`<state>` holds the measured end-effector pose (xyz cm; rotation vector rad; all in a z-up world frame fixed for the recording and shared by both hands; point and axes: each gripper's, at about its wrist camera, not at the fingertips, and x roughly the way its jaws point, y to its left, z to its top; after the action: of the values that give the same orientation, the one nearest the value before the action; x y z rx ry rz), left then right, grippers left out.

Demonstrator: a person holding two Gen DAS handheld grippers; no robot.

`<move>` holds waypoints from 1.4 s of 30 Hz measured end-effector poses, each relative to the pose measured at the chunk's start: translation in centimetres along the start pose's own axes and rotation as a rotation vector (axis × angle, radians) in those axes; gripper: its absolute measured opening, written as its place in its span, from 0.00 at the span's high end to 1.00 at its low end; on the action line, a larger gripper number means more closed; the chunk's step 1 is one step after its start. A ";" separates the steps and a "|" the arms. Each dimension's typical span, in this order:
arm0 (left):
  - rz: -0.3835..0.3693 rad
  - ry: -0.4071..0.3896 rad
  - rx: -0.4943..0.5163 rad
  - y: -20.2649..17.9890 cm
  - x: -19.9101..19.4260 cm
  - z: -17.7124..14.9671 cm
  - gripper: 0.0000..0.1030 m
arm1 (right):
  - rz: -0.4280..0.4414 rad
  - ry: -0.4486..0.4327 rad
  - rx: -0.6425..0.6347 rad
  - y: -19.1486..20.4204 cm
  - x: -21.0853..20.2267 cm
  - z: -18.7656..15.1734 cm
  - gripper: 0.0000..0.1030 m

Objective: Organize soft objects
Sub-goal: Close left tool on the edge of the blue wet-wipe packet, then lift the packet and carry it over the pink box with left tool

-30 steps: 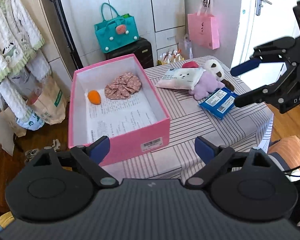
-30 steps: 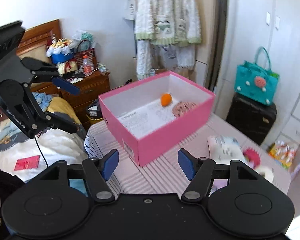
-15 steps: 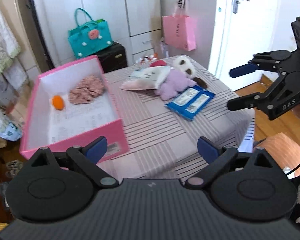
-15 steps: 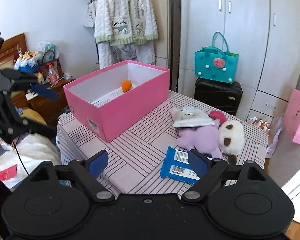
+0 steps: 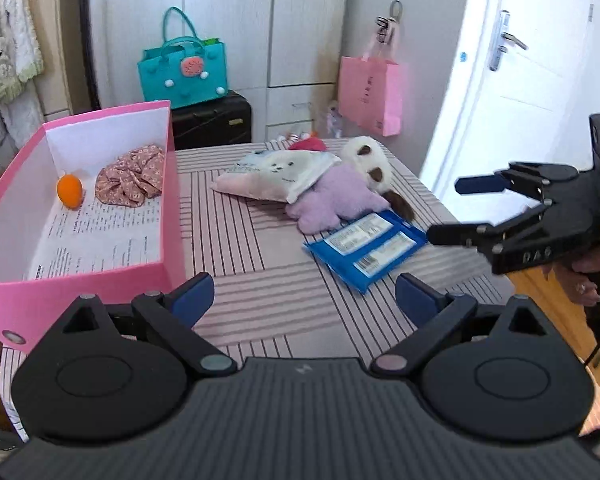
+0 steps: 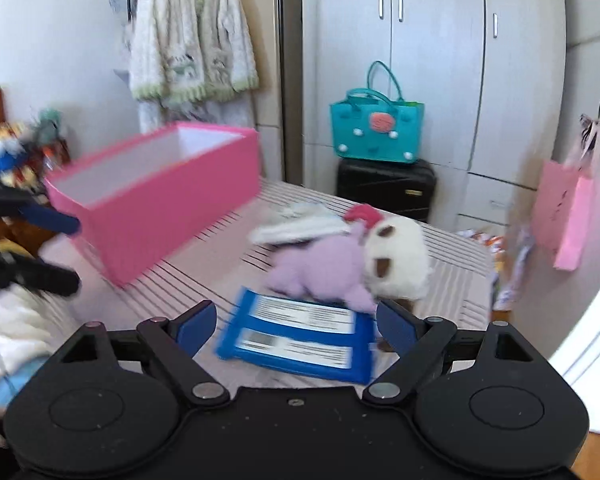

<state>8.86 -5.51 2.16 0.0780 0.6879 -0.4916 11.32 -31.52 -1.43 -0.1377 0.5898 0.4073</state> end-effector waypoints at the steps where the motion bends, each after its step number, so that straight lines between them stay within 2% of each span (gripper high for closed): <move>1: 0.014 -0.004 0.000 -0.2 0.6 0.1 0.05 | -0.016 0.011 0.001 -0.3 0.6 -0.3 0.13; 3: 0.020 -0.002 0.007 -0.5 1.6 0.4 0.05 | -0.045 0.029 0.013 -1.1 1.8 -0.7 0.13; 5: 0.030 -0.009 -0.002 -0.8 2.5 0.6 0.05 | -0.037 0.058 0.045 -2.2 2.9 -1.1 0.14; 7: 0.034 -0.013 0.003 -1.3 3.4 0.7 0.05 | -0.009 0.088 0.080 -3.1 3.7 -1.4 0.20; 8: 0.026 -0.006 0.010 -1.6 4.0 0.8 0.05 | 0.000 0.105 0.106 -3.4 4.2 -1.5 0.27; 9: 0.020 0.001 0.006 -1.8 4.5 0.8 0.05 | 0.008 0.117 0.141 -3.9 4.4 -1.6 0.29; 11: -0.003 0.016 -0.009 -2.1 5.7 0.8 0.05 | 0.057 0.142 0.200 -4.8 5.0 -1.8 0.29; 13: -0.029 0.032 -0.019 -2.2 6.9 0.9 0.05 | 0.061 0.150 0.219 -5.3 5.3 -2.1 0.30; 16: -0.027 0.034 -0.037 -2.4 8.5 1.1 0.05 | 0.065 0.157 0.218 -5.8 5.9 -2.1 0.30; 19: -0.016 0.073 -0.070 -2.3 10.4 1.1 0.08 | 0.095 0.184 0.254 -6.4 6.8 -2.2 0.30; 22: -0.046 0.105 -0.109 -2.0 11.8 1.0 0.10 | 0.111 0.216 0.346 -7.0 7.4 -2.4 0.29; 23: -0.049 0.109 -0.111 -2.0 12.0 0.9 0.13 | 0.124 0.218 0.366 -7.0 7.4 -2.5 0.30; 25: -0.041 0.120 -0.112 -2.3 12.6 0.8 0.26 | 0.107 0.214 0.362 -6.8 7.5 -2.4 0.30; 28: -0.067 0.175 -0.126 -2.9 13.8 0.7 0.36 | 0.096 0.213 0.341 -6.5 8.0 -2.4 0.29; 30: -0.056 0.166 -0.125 -3.1 13.9 0.7 0.43 | 0.105 0.212 0.341 -6.6 7.9 -2.3 0.30; 31: -0.044 0.165 -0.120 -3.1 13.9 0.7 0.50 | 0.108 0.212 0.329 -6.4 7.8 -2.3 0.32; 32: -0.040 0.167 -0.128 -2.9 13.9 0.7 0.53 | 0.110 0.213 0.317 -6.3 7.8 -2.4 0.40; 33: -0.038 0.173 -0.137 -2.6 13.9 0.8 0.62 | 0.113 0.217 0.309 -6.2 7.8 -2.4 0.49; 34: -0.040 0.184 -0.144 -2.3 13.9 0.9 0.68 | 0.122 0.213 0.315 -6.3 7.7 -2.5 0.49; 37: -0.080 0.204 -0.200 -1.0 13.9 1.2 0.71 | 0.154 0.199 0.336 -7.1 7.4 -3.0 0.53; 40: -0.077 0.202 -0.198 -1.2 14.1 1.1 0.71 | 0.149 0.202 0.329 -7.3 7.5 -2.9 0.54; 41: -0.067 0.201 -0.192 -1.5 14.1 1.2 0.72 | 0.151 0.208 0.319 -7.1 7.6 -2.8 0.53; 42: -0.069 0.205 -0.194 -1.7 14.1 1.1 0.73 | 0.163 0.221 0.293 -6.8 7.8 -2.6 0.47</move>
<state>18.11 -13.06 -5.63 -0.0791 0.9389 -0.4851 18.69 -35.77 -7.92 0.1490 0.8757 0.4616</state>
